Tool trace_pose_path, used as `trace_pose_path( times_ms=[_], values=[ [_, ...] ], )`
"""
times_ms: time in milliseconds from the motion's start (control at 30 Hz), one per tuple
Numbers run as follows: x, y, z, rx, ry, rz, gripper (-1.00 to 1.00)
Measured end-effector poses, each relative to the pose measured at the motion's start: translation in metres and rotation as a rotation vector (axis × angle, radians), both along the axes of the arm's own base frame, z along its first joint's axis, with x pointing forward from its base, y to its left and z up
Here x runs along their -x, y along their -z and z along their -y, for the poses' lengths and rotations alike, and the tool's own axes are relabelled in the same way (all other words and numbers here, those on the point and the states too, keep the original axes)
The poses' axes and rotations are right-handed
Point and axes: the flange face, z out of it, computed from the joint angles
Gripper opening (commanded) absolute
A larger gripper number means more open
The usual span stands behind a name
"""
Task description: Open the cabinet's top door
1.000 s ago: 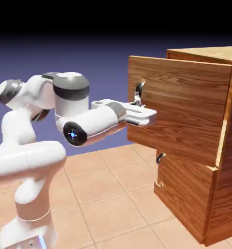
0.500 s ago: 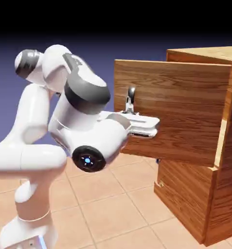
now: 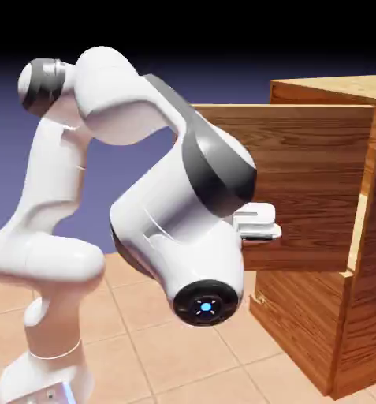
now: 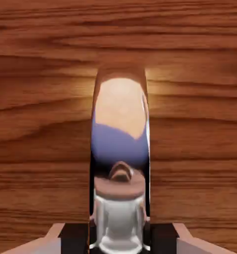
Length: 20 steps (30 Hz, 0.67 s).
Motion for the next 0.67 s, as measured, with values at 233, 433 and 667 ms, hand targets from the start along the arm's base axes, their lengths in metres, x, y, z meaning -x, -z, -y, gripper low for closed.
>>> trace_pose_path(
  times_ms=[233,433,667],
  values=[
    [-0.007,0.000,0.037,0.000,-0.128,0.000,-1.00],
    [-0.015,0.000,0.064,0.000,-0.223,0.000,-1.00],
    [-0.028,0.000,0.097,0.000,-0.338,0.000,1.00]
  ],
)
